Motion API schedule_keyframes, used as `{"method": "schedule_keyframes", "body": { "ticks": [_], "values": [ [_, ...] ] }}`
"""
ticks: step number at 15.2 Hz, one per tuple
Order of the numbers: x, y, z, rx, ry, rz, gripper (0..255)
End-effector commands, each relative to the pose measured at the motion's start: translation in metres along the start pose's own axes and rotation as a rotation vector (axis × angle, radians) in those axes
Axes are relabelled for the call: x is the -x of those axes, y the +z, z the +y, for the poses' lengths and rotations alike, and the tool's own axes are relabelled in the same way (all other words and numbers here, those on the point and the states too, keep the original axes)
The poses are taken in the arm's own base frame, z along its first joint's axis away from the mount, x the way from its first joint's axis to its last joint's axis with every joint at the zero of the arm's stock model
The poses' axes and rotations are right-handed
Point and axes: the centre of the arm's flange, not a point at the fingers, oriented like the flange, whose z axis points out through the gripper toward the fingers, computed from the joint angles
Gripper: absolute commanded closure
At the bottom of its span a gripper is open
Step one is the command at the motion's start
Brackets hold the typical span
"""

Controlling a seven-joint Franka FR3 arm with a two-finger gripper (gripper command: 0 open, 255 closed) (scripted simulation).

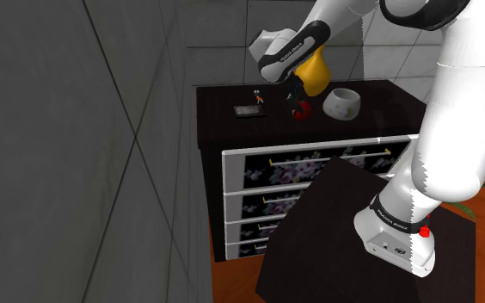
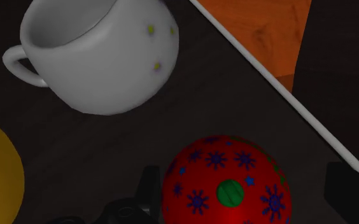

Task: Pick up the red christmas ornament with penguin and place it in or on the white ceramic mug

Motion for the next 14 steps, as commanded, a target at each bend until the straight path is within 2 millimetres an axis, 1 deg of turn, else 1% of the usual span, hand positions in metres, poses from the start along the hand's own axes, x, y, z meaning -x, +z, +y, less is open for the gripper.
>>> {"method": "schedule_keyframes", "body": {
  "ticks": [1, 9, 10, 14],
  "values": [
    [0.0, 0.0137, 0.0008, 0.001, 0.001, 0.0, 0],
    [0.0, 0.0137, 0.0008, 0.001, 0.001, 0.0, 0],
    [0.0, 0.0137, 0.0008, 0.001, 0.001, 0.0, 255],
    [-0.0012, 0.0142, -0.0007, 0.001, 0.001, 0.0, 255]
  ]
}}
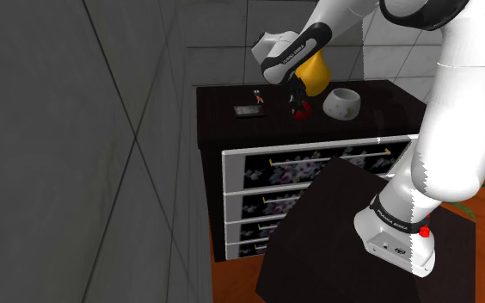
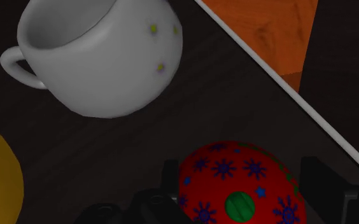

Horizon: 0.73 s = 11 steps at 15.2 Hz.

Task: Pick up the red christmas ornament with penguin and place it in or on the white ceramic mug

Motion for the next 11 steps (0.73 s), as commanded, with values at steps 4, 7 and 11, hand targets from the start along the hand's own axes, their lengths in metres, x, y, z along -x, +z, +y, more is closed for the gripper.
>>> {"method": "schedule_keyframes", "body": {
  "ticks": [4, 7, 11],
  "values": [
    [-0.002, 0.002, -0.005, -0.004, -0.007, -0.004, 255],
    [0.005, -0.005, 0.001, -0.004, -0.007, -0.003, 255],
    [0.018, -0.021, 0.007, -0.004, -0.007, -0.003, 255]
  ]
}}
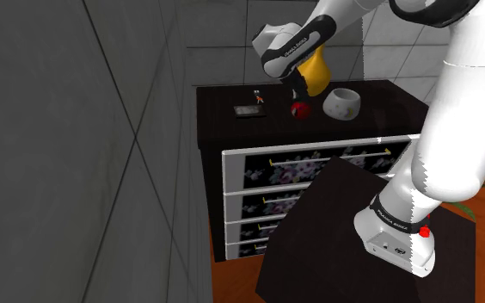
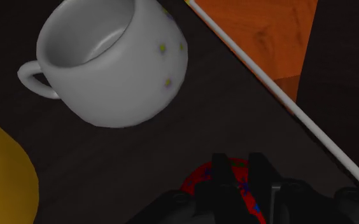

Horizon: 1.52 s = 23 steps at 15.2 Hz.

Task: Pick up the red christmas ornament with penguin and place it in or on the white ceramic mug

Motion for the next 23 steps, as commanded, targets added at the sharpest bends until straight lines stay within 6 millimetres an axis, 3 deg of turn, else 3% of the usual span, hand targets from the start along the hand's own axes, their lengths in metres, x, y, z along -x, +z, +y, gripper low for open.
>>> {"method": "schedule_keyframes", "body": {
  "ticks": [1, 4, 5, 8, 16, 23],
  "values": [
    [0.005, -0.007, 0.002, -0.001, -0.001, -0.001, 255],
    [0.009, -0.011, 0.005, -0.001, -0.001, -0.001, 255],
    [0.009, -0.011, 0.005, -0.001, -0.001, -0.001, 0],
    [-0.033, -0.019, -0.043, 0.211, -0.314, -0.08, 0],
    [-0.032, 0.02, -0.035, 0.213, -0.318, -0.081, 0],
    [-0.032, 0.02, -0.035, 0.213, -0.318, -0.081, 0]
  ]
}}
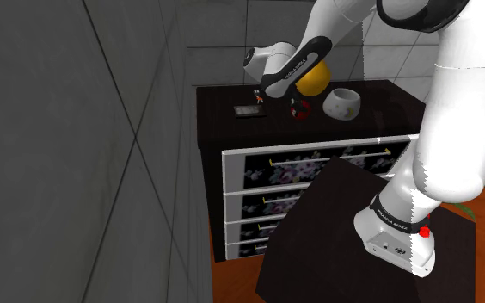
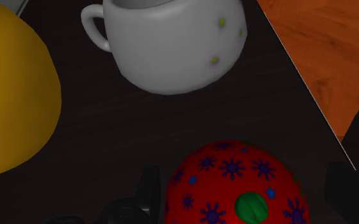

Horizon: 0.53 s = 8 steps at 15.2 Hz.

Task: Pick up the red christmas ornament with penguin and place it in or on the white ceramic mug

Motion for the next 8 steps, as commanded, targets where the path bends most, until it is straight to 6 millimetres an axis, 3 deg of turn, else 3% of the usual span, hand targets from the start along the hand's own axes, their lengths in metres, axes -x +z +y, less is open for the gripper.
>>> {"method": "schedule_keyframes", "body": {
  "ticks": [1, 2, 8],
  "values": [
    [0.0, 0.0, 0.0, 0.0, 0.0, 0.0, 0],
    [0.0, 0.0, 0.0, 0.0, 0.0, 0.0, 255],
    [0.0, 0.0, -0.0002, 0.0, 0.0, 0.0, 255]
  ]
}}
